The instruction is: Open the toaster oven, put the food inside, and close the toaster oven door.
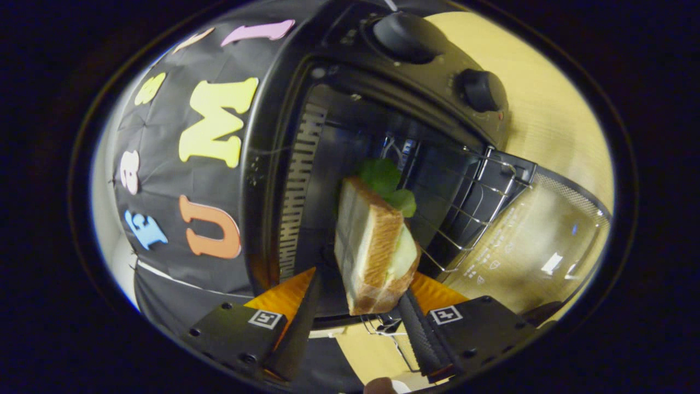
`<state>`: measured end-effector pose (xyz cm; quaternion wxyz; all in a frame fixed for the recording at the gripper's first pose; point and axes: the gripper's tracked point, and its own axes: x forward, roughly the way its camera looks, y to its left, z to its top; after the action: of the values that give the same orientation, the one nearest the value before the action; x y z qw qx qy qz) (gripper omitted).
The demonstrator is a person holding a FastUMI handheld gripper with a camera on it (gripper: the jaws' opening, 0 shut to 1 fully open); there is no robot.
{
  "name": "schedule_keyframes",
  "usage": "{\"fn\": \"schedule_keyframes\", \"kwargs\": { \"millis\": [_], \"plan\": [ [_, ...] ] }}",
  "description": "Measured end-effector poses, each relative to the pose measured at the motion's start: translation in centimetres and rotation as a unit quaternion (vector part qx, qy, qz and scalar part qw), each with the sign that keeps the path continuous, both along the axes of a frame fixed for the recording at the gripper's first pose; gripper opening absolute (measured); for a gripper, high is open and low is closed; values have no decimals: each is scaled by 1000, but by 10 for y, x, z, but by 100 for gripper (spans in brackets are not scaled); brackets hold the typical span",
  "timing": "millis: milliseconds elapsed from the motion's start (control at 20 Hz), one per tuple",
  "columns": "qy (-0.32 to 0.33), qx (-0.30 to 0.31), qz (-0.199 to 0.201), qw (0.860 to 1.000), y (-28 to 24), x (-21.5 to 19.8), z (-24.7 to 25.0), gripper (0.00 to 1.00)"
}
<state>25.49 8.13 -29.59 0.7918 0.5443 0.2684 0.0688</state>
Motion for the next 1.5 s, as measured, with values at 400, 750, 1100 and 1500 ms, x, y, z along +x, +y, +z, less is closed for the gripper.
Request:
{"fn": "schedule_keyframes", "kwargs": {
  "millis": [400,750,1100,1500],
  "plan": [
    [48,-234,117,964,11,-38,-21,96],
    [31,-339,188,921,12,-98,-13,100],
    [-56,-466,207,859,-7,-147,19,100],
    [-77,-507,181,839,-43,-195,0,100]
  ]
}}
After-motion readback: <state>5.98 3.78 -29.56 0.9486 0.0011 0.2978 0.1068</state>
